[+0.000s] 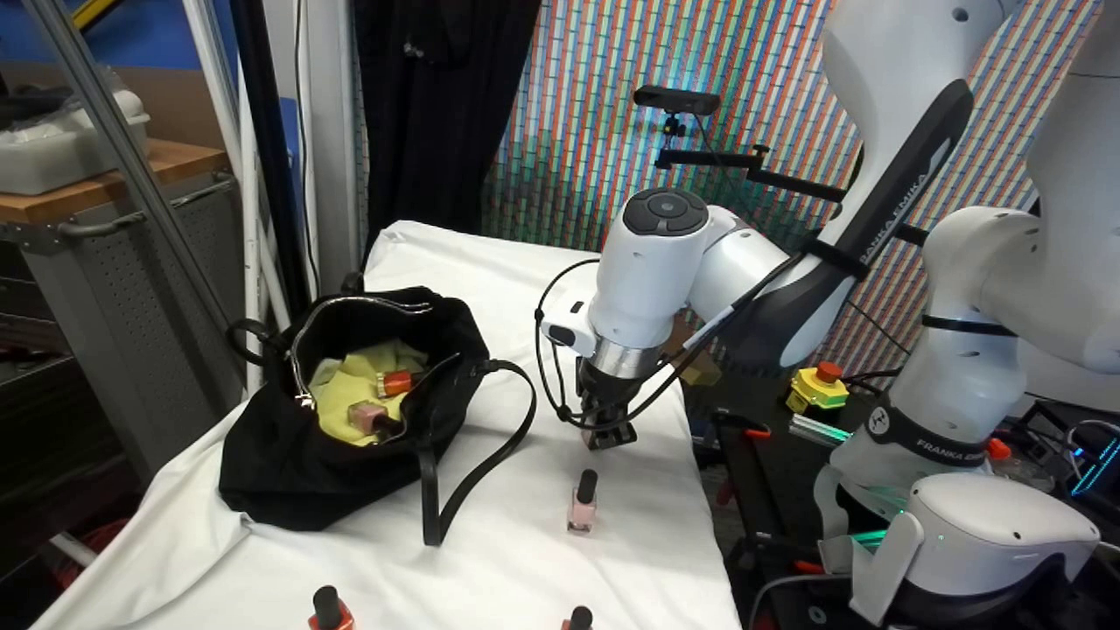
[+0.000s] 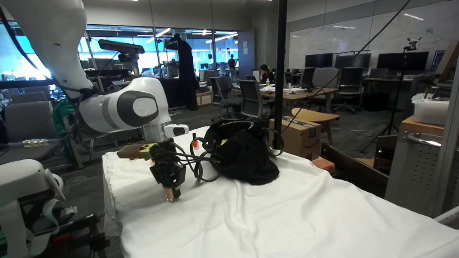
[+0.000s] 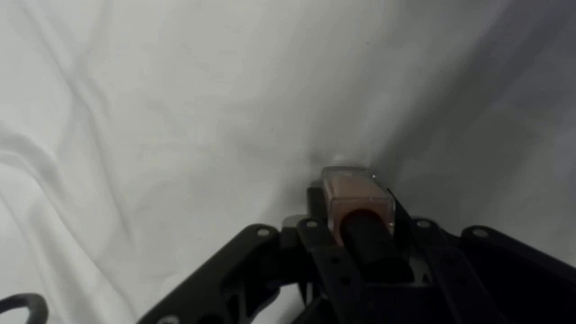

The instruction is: Put all the nail polish in the black bag

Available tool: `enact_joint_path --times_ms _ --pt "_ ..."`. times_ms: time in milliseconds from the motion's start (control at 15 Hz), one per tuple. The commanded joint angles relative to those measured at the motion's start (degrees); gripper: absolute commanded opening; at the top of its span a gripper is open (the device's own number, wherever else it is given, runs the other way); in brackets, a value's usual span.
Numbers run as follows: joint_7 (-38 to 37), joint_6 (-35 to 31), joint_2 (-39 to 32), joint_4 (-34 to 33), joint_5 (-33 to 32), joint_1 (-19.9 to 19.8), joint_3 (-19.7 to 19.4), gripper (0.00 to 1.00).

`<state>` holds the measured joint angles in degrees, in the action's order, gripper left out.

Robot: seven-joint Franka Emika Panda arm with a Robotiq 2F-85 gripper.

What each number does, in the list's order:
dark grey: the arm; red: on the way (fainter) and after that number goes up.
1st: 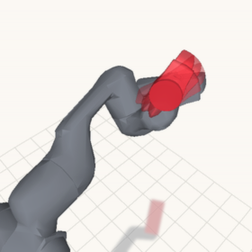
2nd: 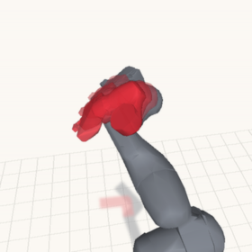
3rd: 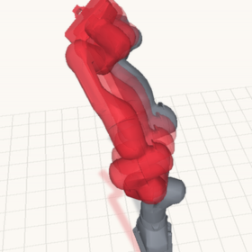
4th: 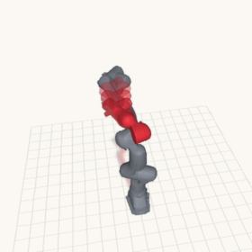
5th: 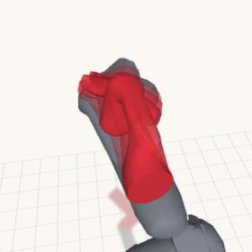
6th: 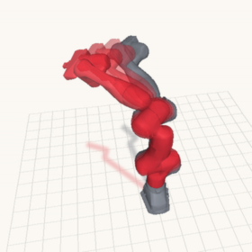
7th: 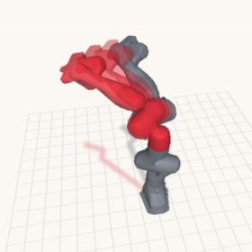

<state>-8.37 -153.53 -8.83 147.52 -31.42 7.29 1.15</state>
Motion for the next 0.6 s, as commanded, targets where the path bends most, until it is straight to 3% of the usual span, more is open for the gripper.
enact_joint_path --times_ms 0,533 --pt "-1.63 5.65 3.78 0.26 -0.19 2.28 1.35 0.21" --pt "-12.05 19.43 10.94 -6.62 -1.0 5.63 8.45 0.21"
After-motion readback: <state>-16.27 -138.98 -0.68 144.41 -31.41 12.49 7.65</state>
